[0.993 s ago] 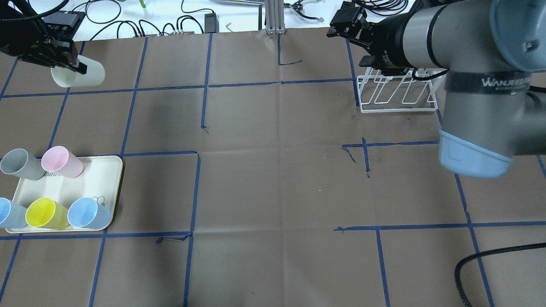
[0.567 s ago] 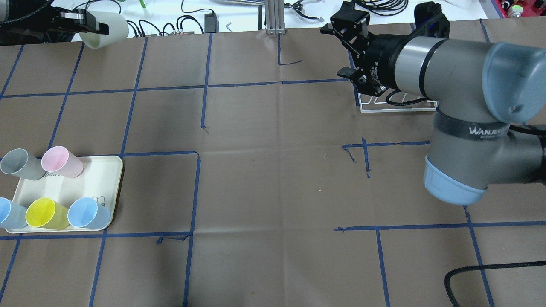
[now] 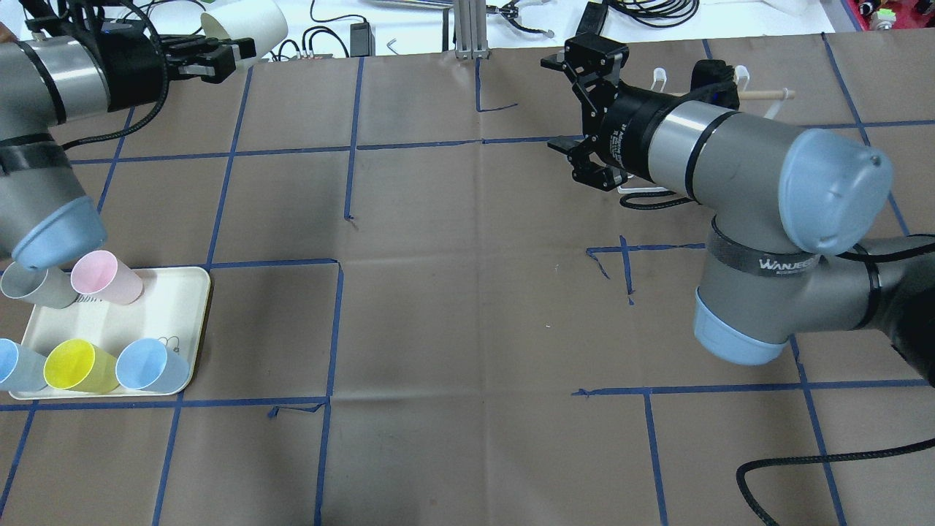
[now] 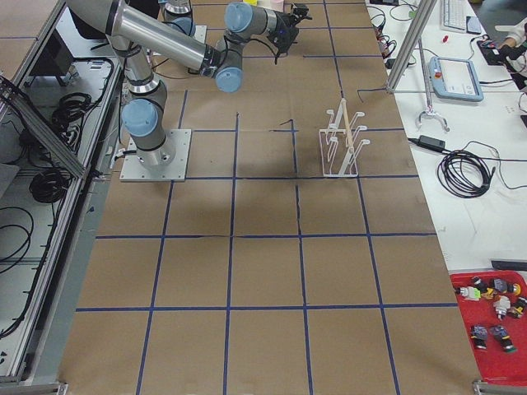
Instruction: Transfer IKEA cup to right arm and place on rack
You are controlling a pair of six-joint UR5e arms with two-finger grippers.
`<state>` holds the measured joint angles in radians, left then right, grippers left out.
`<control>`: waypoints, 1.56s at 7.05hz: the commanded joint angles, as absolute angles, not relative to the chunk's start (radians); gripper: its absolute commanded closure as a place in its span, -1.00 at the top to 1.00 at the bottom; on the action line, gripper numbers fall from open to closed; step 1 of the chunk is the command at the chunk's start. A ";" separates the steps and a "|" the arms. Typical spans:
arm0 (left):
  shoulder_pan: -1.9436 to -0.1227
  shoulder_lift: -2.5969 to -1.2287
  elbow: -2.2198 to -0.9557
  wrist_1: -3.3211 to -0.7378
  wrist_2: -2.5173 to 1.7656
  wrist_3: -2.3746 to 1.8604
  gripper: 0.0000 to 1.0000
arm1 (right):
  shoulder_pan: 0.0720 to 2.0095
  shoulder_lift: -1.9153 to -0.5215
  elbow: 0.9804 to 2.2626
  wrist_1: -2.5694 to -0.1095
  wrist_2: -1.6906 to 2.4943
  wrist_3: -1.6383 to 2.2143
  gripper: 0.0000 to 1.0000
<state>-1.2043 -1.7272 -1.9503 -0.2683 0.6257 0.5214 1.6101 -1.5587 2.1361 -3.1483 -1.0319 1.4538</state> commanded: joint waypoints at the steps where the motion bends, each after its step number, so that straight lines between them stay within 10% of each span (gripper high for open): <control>1: -1.273 -1.822 -2.026 0.023 0.558 0.514 -1.00 | 1.669 -1.456 2.073 -3.154 -1.028 1.454 1.00; 11: -1.440 -1.911 -2.118 0.316 0.561 0.482 -0.99 | 1.749 -1.189 1.830 -3.163 -0.922 1.459 0.99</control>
